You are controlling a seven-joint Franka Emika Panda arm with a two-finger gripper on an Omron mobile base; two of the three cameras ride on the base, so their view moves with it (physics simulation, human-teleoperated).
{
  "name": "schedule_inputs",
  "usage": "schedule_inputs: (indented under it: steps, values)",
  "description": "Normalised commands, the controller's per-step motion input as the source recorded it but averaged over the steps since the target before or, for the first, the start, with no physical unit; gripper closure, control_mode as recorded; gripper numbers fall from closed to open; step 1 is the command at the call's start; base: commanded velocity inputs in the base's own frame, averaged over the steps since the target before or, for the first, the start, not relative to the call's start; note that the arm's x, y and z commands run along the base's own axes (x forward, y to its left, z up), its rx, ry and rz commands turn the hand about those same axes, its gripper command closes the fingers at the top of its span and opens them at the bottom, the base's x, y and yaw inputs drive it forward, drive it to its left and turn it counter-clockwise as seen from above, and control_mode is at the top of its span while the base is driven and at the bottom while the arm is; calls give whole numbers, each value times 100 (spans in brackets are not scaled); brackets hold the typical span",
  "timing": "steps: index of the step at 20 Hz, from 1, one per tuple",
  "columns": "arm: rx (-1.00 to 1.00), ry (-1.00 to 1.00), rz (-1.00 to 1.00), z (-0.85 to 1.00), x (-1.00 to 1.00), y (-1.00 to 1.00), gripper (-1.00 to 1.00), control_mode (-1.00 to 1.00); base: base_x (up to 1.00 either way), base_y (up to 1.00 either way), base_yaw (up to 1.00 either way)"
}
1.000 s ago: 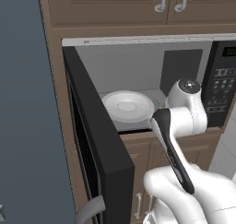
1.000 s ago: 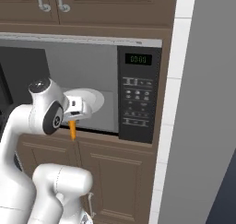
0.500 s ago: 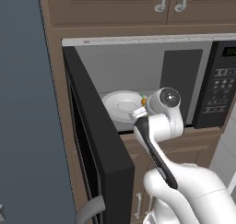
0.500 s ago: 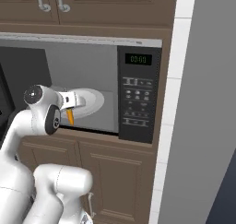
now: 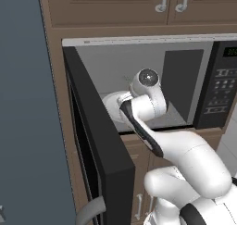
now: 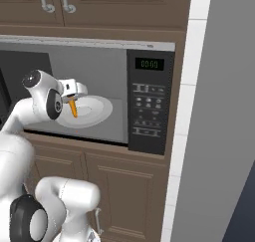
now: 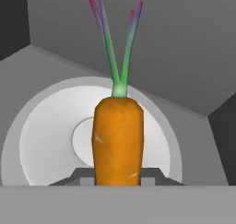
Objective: Pick the carrot from the counter and place it in the microwave.
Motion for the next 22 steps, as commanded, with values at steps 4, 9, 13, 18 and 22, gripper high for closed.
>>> schedule_inputs:
  steps: [4, 9, 13, 18, 22]
  values:
    - [-17, 1, 4, -5, 39, 30, 100, -100, 0, 0, 0]
    - [-20, 0, 5, -26, 12, 15, 100, -100, 0, 0, 0]
    - [-16, 0, 8, -13, 37, 0, 100, -100, 0, 0, 0]
    - [-14, 7, 10, -13, 38, 0, 100, -100, 0, 0, 0]
    - [-8, 9, 11, -27, 32, 0, 100, -100, 0, 0, 0]
